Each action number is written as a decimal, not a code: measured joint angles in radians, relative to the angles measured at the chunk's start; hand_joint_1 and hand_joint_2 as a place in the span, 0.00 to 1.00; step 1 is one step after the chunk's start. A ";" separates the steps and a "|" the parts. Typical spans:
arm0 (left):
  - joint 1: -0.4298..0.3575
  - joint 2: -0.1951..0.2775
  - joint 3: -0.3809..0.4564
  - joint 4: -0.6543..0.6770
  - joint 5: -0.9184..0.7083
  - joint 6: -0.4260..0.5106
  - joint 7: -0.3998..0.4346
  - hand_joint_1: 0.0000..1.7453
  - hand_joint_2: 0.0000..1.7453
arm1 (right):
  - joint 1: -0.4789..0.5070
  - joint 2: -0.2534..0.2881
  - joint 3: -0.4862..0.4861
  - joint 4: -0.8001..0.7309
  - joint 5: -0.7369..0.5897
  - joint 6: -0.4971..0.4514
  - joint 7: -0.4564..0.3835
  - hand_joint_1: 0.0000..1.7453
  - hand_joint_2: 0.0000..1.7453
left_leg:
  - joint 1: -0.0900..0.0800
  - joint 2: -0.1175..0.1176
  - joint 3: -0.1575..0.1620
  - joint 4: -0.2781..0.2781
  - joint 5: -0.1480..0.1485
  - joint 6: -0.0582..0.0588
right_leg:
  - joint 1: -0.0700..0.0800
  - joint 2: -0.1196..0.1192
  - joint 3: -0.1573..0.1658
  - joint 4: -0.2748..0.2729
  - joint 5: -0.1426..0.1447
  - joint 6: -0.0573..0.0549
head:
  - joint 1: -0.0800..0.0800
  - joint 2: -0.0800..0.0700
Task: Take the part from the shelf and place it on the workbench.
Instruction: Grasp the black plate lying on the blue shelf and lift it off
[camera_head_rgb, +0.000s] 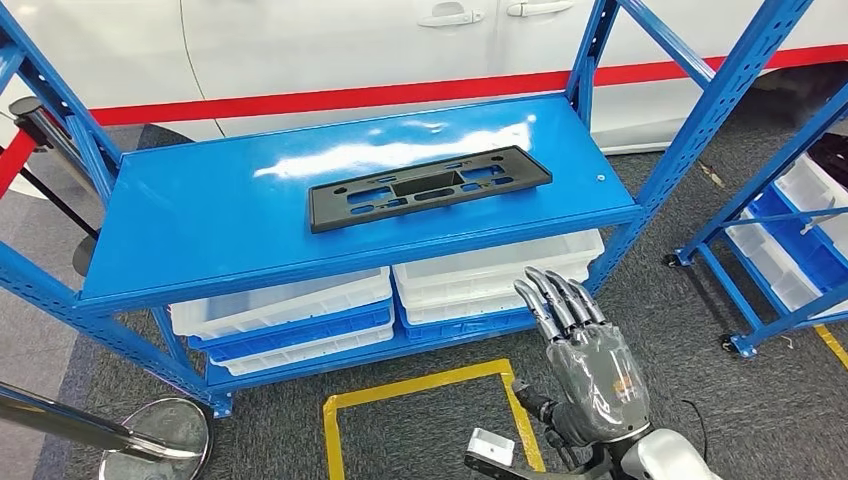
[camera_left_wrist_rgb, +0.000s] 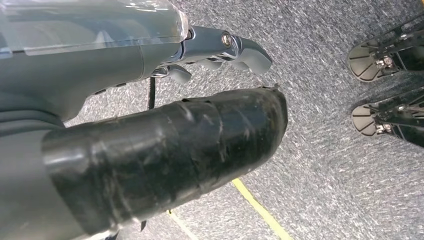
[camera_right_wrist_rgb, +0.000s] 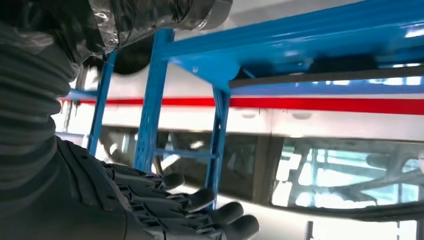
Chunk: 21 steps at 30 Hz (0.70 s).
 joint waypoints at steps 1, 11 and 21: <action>0.000 0.001 0.000 0.000 -0.004 -0.001 -0.001 0.00 0.00 | -0.002 -0.010 0.009 0.011 0.036 -0.015 0.010 0.00 1.00 | 0.000 0.000 0.000 0.000 0.000 0.000 | 0.000 0.000 0.000 0.000 0.000 0.000 | 0.000 0.000; 0.003 0.010 0.000 0.001 -0.027 -0.008 -0.009 0.00 0.00 | -0.011 -0.058 0.065 0.083 0.137 -0.048 0.009 0.00 1.00 | -0.001 0.000 0.000 0.002 -0.001 0.001 | -0.004 0.000 0.000 -0.001 0.000 0.000 | 0.000 0.000; 0.006 0.013 0.000 0.001 -0.028 -0.008 -0.009 0.00 0.00 | -0.014 -0.062 0.078 0.098 0.137 -0.049 0.005 0.00 1.00 | -0.002 -0.003 0.007 -0.010 -0.004 0.021 | -0.009 0.003 0.003 0.006 -0.010 0.018 | 0.000 0.000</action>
